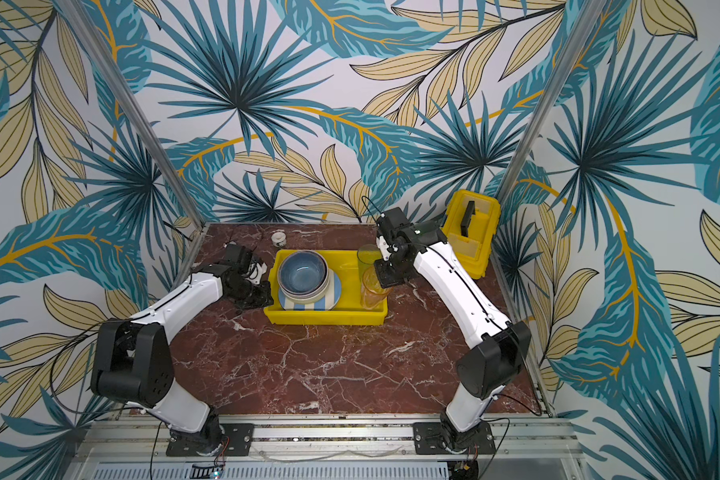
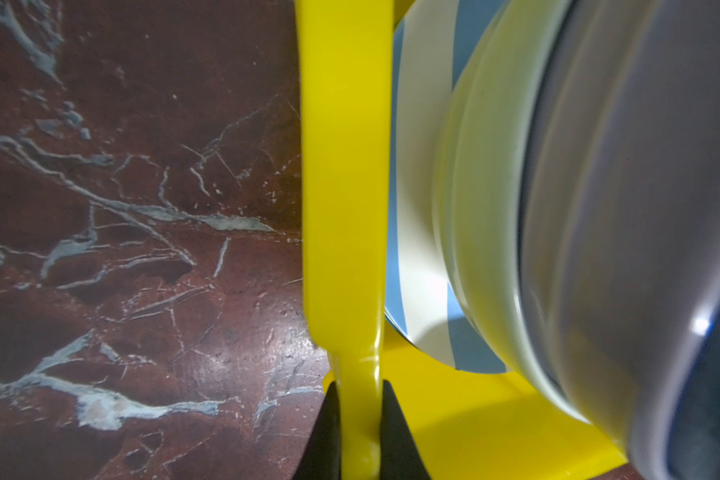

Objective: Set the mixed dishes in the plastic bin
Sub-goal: 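Lower the clear pink cup into the bin beside the blue cup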

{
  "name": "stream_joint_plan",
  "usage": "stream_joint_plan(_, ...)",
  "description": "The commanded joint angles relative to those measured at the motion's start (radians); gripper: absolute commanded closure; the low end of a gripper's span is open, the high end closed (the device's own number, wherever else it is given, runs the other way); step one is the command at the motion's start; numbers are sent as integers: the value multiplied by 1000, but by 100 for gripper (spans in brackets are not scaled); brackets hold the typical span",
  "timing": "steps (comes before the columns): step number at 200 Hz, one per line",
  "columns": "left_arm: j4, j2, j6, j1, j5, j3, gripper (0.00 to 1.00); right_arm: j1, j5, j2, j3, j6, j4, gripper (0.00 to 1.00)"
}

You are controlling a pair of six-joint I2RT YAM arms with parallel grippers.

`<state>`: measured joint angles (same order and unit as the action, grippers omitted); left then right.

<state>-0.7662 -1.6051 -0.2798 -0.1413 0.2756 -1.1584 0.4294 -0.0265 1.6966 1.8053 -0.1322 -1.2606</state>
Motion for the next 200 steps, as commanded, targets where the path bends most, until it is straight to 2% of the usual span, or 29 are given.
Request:
stream_joint_plan(1, 29, -1, -1, 0, 50, -26, 90, 13, -18, -38, -44, -45, 66, 100)
stream_joint_plan(88, 31, -1, 1, 0, 50, -20, 90, 30, -117, 35, -53, -67, 63, 100)
stream_joint_plan(200, 33, -4, 4, 0, 56, -21, 90, 44, -115, 141, -49, -96, 58, 100)
